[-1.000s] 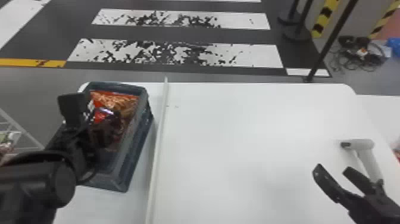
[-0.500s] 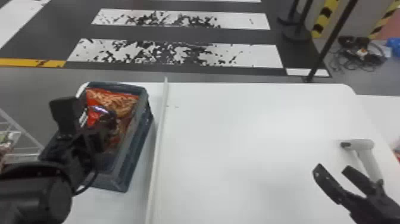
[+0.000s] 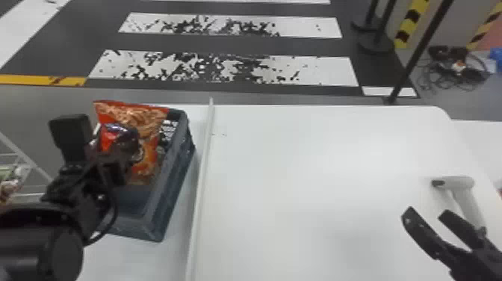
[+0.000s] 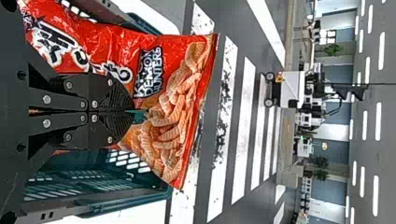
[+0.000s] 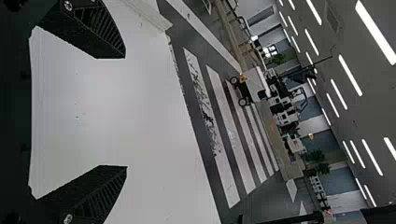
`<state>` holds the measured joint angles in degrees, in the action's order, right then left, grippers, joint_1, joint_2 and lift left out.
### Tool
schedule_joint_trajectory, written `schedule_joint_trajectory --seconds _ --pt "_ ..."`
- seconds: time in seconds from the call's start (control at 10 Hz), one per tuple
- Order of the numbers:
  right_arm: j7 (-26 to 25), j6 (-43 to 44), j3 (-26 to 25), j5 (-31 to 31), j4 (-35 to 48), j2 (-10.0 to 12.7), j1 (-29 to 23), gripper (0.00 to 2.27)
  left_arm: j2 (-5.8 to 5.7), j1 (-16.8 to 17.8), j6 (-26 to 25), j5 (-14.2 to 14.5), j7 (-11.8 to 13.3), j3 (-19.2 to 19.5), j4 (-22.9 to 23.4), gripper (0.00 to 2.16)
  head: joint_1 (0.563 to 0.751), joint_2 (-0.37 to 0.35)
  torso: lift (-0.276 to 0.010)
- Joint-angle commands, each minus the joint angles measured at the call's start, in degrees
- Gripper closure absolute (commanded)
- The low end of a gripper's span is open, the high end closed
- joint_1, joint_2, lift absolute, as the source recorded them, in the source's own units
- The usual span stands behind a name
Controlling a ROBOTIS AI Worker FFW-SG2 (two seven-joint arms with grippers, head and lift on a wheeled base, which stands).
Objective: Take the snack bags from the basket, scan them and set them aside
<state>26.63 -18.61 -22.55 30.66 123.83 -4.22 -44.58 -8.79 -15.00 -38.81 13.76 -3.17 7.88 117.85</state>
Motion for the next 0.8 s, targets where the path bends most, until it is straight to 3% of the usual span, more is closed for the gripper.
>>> schedule_joint_trajectory --seconds 0.0,0.5,0.7 --pt "0.09 0.01 -0.21 0.27 0.27 0.00 -0.24 0.08 0.00 -1.08 0.00 0.30 -0.25 -0.06 3.09 2.15 0.695 0.010 -0.075" --pt "0.18 0.89 -0.56 0.89 0.63 0.00 -0.77 0.08 0.00 -4.25 0.17 1.62 -2.28 0.46 11.70 2.15 0.695 -0.011 -0.075" --pt "0.18 0.89 -0.65 0.80 0.63 0.00 -0.77 0.08 -0.18 -6.44 -1.41 5.22 -1.40 2.31 17.76 2.15 0.695 -0.014 -0.075"
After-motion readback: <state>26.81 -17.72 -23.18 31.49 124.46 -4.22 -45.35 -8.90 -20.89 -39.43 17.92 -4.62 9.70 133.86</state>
